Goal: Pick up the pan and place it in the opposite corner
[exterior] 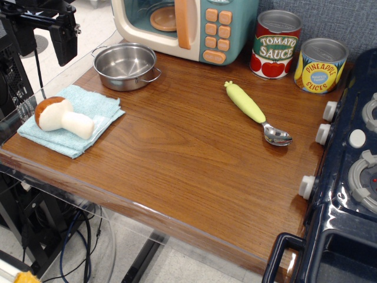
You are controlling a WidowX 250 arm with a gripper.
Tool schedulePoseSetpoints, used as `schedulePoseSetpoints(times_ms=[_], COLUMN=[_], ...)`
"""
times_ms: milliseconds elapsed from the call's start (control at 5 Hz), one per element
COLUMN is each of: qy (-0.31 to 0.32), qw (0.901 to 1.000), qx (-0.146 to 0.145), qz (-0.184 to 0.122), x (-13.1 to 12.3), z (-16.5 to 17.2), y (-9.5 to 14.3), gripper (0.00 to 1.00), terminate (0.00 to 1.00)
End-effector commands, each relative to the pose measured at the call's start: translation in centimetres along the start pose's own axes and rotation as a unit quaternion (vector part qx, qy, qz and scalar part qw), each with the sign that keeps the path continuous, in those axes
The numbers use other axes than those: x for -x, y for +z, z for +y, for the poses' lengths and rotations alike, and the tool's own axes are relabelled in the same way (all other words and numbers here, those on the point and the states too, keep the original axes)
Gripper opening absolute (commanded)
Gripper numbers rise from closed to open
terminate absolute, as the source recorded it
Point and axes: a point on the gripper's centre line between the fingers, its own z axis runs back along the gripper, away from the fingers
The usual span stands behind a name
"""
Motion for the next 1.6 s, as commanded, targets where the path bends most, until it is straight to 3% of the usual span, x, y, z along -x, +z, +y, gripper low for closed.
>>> schedulePoseSetpoints(times_ms=[0,200,600,800,1000,1200,1400], qy=[0.000,0.008,0.002,0.027,0.060,0.070,0.076], qw=[1.0000,0.9999,0.9993,0.9987,0.9975,0.9966,0.9966], qx=[0.000,-0.010,-0.018,0.002,-0.015,-0.011,-0.005], qz=[0.000,0.006,-0.032,-0.042,-0.032,-0.042,-0.032], x=[0.0,-1.8,-6.5,-8.6,-10.3,-12.0,-13.2], z=[0.0,0.1,-0.4,-1.7,-3.6,-5.8,-6.8], y=[0.0,-0.1,-1.4,-2.0,-2.5,-3.3,-3.9], gripper=[1.00,1.00,1.00,1.00,1.00,1.00,1.00], terminate=[0.00,0.00,0.00,0.00,0.00,0.00,0.00])
